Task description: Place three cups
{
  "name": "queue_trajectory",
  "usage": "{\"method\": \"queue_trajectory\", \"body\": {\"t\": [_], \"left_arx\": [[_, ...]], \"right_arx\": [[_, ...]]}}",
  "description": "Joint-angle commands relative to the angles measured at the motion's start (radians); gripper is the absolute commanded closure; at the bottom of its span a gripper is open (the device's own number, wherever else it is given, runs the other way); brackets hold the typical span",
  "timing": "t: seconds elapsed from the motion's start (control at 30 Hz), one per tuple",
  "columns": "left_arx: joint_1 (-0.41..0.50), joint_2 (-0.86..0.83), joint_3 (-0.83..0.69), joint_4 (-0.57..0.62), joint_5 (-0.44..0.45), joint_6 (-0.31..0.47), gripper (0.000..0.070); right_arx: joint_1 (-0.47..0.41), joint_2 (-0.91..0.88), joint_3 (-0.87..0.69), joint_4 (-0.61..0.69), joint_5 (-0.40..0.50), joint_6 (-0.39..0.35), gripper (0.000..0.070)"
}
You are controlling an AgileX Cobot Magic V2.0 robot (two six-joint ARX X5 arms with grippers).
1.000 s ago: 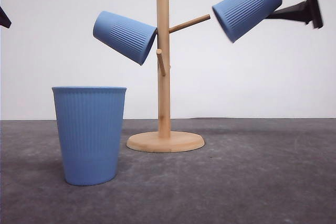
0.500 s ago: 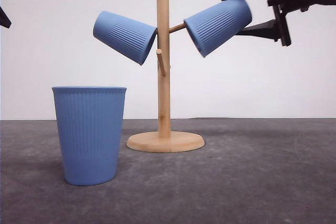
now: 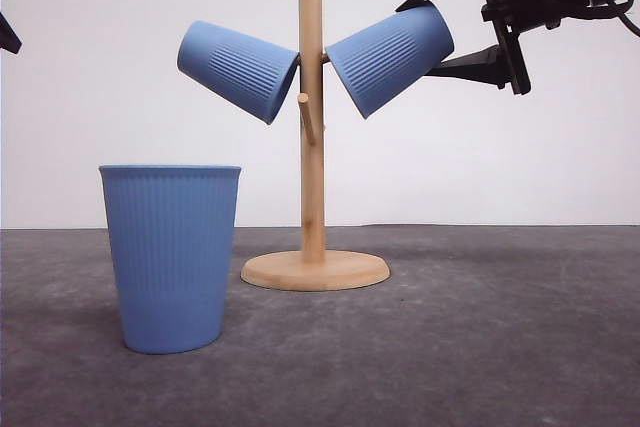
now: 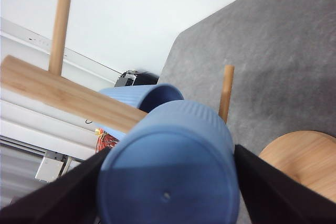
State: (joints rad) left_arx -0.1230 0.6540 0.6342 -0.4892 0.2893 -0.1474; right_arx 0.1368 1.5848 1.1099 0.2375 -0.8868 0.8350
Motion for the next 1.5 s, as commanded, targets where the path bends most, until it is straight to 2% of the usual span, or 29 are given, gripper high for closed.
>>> {"method": "queue_trajectory", "body": {"t": [0.0,0.2,0.5,0.6,0.7,0.77,0.97,1.07,1.17,1.33,1.47], "left_arx": [[-0.003,0.005,0.006,0.010,-0.002,-0.003,0.0352],[-0.003,0.005,0.006,0.010,-0.002,-0.003,0.0352],[-0.003,0.005,0.006,0.010,-0.002,-0.004,0.0351],[-0.003,0.005,0.006,0.010,-0.002,-0.004,0.0351],[-0.003,0.005,0.006,0.010,-0.002,-0.004,0.0351],[-0.003,0.005,0.006,0.010,-0.002,-0.008,0.0351],[-0.003,0.005,0.006,0.010,-0.002,-0.026,0.0351],[-0.003,0.005,0.006,0.009,-0.002,-0.026,0.0351],[-0.003,0.005,0.006,0.005,-0.002,-0.027,0.0351],[-0.003,0.006,0.006,-0.028,-0.001,-0.035,0.0350],[-0.003,0.006,0.006,-0.062,0.000,-0.083,0.0347]], "right_arx": [[0.006,0.024,0.018,0.012,0.009,-0.017,0.0213],[0.013,0.024,0.018,0.016,0.027,-0.028,0.0162],[-0.021,0.009,0.018,0.014,-0.007,-0.042,0.0150],[-0.042,-0.020,0.018,-0.028,-0.014,-0.080,0.0151],[-0.064,-0.074,0.018,-0.132,-0.007,-0.176,0.0152],[-0.075,-0.128,0.018,-0.250,0.019,-0.294,0.0158],[-0.075,-0.286,0.017,-0.632,0.217,-0.676,0.0221],[-0.067,-0.347,0.015,-0.761,0.306,-0.796,0.0221],[-0.061,-0.399,0.006,-0.843,0.371,-0.852,0.0221],[-0.060,-0.484,-0.076,-0.843,0.415,-0.853,0.0221],[-0.053,-0.558,-0.190,-0.820,0.440,-0.849,0.0221]]}}
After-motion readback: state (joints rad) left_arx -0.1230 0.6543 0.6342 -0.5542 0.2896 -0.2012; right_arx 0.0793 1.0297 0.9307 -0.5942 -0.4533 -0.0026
